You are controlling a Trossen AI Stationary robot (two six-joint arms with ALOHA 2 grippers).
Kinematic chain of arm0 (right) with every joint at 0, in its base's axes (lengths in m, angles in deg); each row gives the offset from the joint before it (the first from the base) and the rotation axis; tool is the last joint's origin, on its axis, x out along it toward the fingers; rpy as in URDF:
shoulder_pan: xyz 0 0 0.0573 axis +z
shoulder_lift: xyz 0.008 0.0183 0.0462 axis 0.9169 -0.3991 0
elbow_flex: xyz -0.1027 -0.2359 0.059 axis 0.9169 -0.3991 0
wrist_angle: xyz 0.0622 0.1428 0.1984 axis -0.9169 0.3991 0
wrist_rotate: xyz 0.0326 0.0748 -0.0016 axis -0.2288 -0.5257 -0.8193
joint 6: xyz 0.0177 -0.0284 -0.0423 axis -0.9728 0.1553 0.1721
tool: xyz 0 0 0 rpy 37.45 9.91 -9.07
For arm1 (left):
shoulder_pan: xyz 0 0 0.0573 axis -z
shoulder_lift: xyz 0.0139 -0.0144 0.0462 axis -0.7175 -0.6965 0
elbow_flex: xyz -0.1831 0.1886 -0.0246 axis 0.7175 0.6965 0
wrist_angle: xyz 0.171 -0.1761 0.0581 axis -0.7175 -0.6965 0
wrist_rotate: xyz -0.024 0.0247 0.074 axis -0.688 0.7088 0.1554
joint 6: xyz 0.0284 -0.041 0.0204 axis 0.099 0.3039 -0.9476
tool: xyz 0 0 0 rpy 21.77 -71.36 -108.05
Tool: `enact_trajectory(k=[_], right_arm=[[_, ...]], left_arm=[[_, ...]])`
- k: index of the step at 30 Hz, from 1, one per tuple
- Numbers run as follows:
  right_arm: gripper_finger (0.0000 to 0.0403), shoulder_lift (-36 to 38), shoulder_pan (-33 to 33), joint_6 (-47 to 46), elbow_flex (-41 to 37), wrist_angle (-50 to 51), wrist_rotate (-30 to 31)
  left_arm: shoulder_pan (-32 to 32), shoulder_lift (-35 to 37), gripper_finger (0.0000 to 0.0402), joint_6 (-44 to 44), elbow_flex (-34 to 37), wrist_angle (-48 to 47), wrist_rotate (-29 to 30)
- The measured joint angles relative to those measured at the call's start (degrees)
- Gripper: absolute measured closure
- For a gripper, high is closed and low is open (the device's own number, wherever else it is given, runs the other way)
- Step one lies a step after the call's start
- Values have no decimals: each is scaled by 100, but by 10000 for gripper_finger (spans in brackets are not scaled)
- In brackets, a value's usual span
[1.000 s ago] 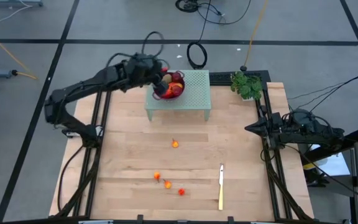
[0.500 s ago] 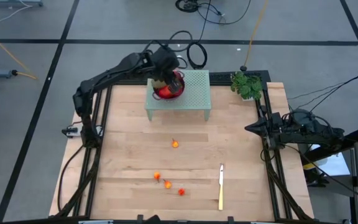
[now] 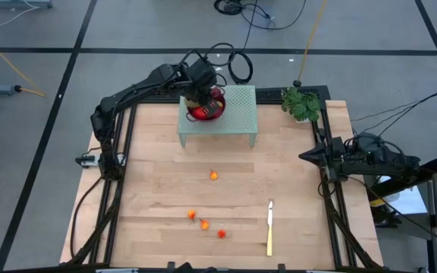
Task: Pick & Place Fruit
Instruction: Put the orange peach in the red strainer bowl on the shelf
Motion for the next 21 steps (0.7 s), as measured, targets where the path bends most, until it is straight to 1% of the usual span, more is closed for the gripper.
enact_trajectory(k=[7, 11, 14, 21], right_arm=[[403, 0, 0, 0, 0, 0, 0], [403, 0, 0, 0, 0, 0, 0], [403, 0, 0, -1, 0, 2, 0], [403, 0, 0, 0, 0, 2, 0]], left_arm=[[2, 0, 320, -30, 0, 7, 2], [2, 0, 312, -142, 0, 11, 7], [2, 0, 297, -143, 0, 11, 9], [7, 0, 249, -190, 0, 19, 11]])
